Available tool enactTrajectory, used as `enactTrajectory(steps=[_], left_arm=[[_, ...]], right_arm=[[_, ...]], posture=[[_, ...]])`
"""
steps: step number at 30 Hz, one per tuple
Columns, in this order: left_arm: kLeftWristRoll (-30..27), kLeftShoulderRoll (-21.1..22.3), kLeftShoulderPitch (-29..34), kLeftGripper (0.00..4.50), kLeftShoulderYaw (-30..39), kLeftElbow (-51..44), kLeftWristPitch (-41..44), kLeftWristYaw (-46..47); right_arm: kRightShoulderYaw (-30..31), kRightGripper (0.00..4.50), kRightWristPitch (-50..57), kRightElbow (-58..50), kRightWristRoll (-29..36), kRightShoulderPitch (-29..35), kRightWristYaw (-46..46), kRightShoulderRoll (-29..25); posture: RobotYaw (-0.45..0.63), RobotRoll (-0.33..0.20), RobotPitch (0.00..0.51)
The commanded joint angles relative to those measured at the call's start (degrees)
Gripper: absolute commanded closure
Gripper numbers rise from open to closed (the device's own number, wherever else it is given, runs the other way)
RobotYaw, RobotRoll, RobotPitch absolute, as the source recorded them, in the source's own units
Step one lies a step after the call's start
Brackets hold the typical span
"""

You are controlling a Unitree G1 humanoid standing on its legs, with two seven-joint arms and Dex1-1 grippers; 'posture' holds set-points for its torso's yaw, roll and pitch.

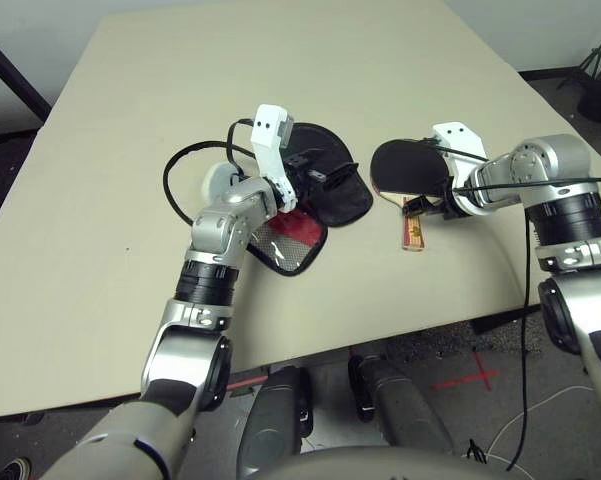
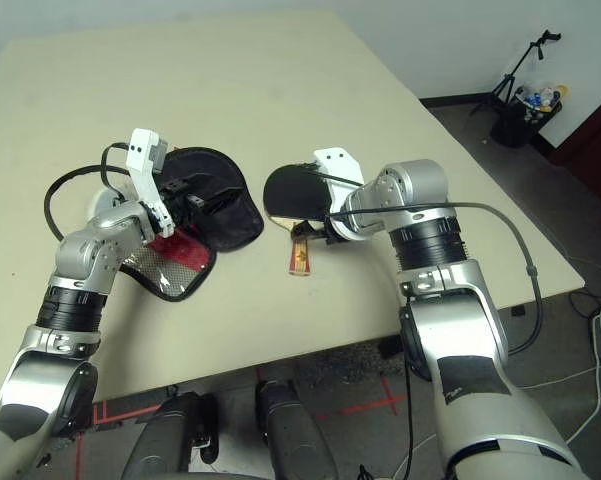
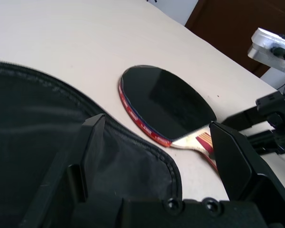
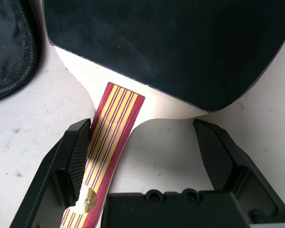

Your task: Store the ping-pong paddle in its case and zip it.

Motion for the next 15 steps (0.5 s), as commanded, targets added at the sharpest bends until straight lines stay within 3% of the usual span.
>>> enactTrajectory(steps=[1,10,15], left_arm=[[0.93,-0.86,-0.77,0.00,-0.46,1.94,-1.34,-0.06],[1.16,-1.84,-1.77,0.00,-0.22,4.77,-3.39,-0.26],[0.89,-1.99,-1.00,0.00,-0.05,3.94,-3.13,-0.05]], right_arm=[[3.30,0.04,-2.20,5.09,-6.12,0.92,1.92,-1.37],[7.34,0.04,-12.69,16.01,-14.98,-2.72,11.69,-1.47],[2.84,0.04,9.52,-5.98,-13.53,1.00,5.63,2.52]], posture=[[-0.24,0.000,0.181],[-0.24,0.000,0.181],[-0.24,0.000,0.189]])
